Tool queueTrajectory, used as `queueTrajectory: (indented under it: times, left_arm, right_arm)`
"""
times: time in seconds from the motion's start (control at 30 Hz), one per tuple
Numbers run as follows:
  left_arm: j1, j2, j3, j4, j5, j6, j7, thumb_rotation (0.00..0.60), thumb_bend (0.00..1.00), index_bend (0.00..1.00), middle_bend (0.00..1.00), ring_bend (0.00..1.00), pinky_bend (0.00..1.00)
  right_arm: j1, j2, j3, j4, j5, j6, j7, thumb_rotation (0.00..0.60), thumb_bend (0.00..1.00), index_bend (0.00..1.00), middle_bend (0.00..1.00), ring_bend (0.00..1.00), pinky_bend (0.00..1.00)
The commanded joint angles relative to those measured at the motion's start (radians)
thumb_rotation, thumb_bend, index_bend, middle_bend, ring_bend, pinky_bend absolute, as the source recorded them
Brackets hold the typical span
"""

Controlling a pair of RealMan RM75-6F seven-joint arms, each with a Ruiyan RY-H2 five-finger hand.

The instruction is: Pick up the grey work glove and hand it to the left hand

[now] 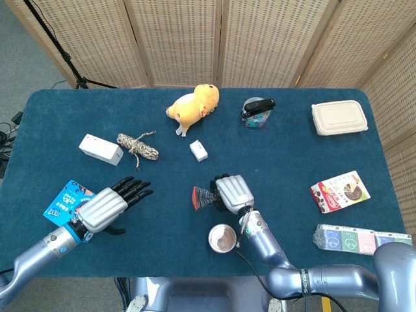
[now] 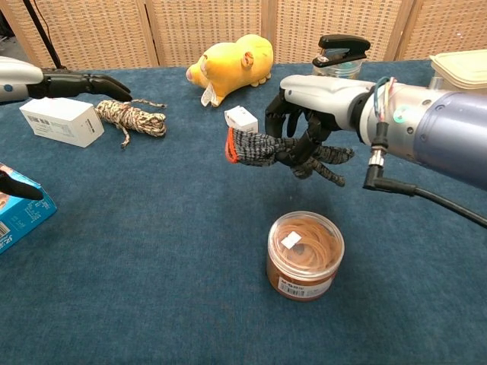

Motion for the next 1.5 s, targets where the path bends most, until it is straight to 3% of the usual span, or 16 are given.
queueTrajectory:
  times: [0.03,0.33,1.0,1.5]
  left_arm:
    - [-0.028,-0.013,-0.006,-0.022,-0.013,-0.03,0.01,0.6,0.0,0.0,0.0,0.0,0.0]
    - [-0.067,-0.031,-0.014,-0.077,-0.069,-0.076,0.082,0.6,0.0,0.0,0.0,0.0,0.0]
    - [-0.054,-0.042,0.07,-0.029,0.004,-0.009,0.037,0.6,0.0,0.0,0.0,0.0,0.0]
    - [-0.083,-0.076,0.062,-0.058,-0.037,-0.037,0.068,0.6,0.0,0.0,0.0,0.0,0.0]
  right_arm:
    - [0.022,-0.015,0.0,-0.024,0.013,0.026,-0.034,0.6,0.47,0.53,0.39,0.34,0.53]
    - [0.07,-0.046,0.018,-0.068,0.056,0.073,-0.087,0.6,0.47,0.53,0.39,0.34,0.53]
    - [0.102,0.031,0.046,-0.134,0.147,0.03,-0.007,0.6,0.47,0.54,0.39,0.34,0.53]
    - [0.123,0.026,0.029,-0.145,0.152,0.043,0.032,0.6,0.48,0.54,0.39,0.34,0.53]
